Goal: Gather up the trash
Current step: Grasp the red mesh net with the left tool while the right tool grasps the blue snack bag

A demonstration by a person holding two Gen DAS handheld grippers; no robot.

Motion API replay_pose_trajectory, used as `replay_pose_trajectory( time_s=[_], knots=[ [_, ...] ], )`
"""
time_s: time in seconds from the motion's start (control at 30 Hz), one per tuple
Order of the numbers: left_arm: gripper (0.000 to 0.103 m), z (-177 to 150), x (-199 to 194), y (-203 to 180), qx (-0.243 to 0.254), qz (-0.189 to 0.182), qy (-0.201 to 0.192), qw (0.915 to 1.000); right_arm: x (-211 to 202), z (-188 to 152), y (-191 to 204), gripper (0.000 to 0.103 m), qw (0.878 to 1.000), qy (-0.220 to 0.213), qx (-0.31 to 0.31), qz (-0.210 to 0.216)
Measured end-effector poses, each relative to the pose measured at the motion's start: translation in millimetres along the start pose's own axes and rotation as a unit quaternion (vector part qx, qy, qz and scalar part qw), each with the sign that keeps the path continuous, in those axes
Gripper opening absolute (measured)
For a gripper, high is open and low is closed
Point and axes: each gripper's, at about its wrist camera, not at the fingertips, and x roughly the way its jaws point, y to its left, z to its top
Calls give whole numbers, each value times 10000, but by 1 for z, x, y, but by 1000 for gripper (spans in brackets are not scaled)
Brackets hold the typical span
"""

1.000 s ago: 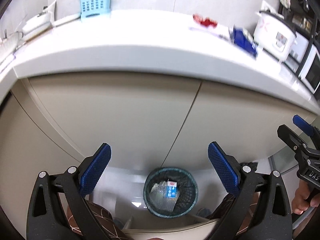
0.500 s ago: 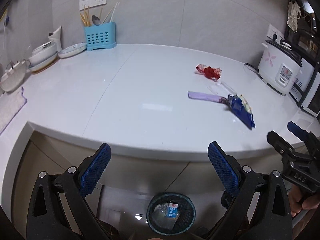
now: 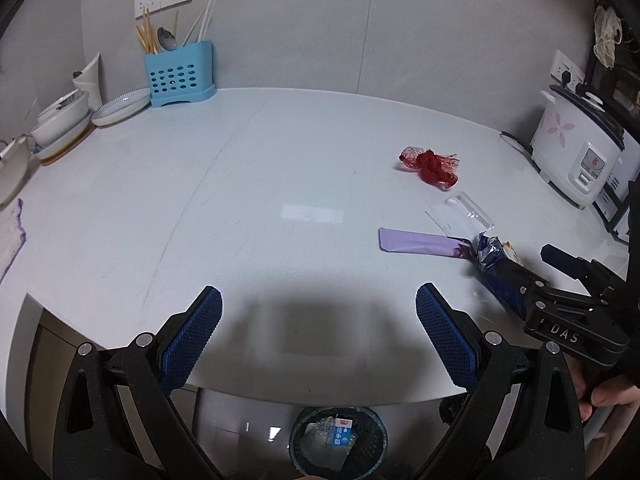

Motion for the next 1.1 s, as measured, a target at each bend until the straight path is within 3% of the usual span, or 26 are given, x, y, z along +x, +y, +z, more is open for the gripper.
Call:
replay_pose_trajectory(
  time_s=[0.27, 0.37, 0.77, 1.1],
  knots=[
    [96, 20, 19, -9, 22, -17, 35, 10000, 16, -2, -11, 37, 9991, 339, 260, 13],
    [96, 30, 23, -19, 93, -24, 17, 10000, 12, -2, -18, 30, 9986, 337, 400, 49],
    [96, 89, 69, -75, 214, -292, 105, 9993, -21, 11, -40, 26, 9993, -85, 320, -158],
    [96, 128, 136, -118, 365, -234, 390, 9983, -4, 27, -71, 26, 9984, -89, 368, -420]
  ],
)
